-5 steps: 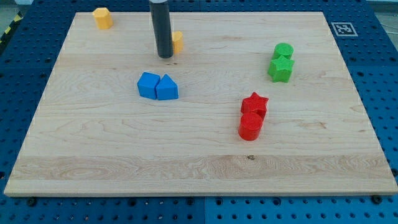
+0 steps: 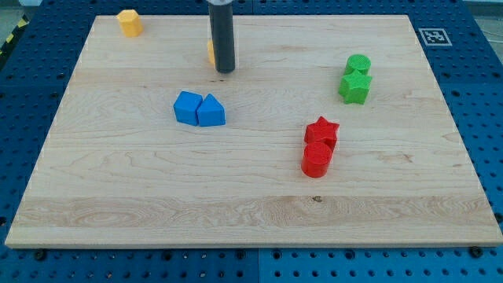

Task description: Place the yellow heart to the top center of the board

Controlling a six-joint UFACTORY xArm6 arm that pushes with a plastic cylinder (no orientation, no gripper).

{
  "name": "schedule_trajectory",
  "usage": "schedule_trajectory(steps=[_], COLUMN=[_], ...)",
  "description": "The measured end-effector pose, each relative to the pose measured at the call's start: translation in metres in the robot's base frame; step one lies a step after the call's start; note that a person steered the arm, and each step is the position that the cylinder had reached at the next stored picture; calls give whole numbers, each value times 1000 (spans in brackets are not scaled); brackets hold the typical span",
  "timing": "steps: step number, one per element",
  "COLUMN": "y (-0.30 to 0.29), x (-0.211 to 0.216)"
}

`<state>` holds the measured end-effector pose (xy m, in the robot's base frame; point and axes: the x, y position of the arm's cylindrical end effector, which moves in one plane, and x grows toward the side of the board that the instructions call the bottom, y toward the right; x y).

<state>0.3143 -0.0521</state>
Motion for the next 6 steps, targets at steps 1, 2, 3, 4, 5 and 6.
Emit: schedule_trajectory(steps=[1, 2, 3, 4, 5, 6], y=[-3, -4, -13, -35, -43, -43], x=[-34, -33, -22, -23, -49, -62])
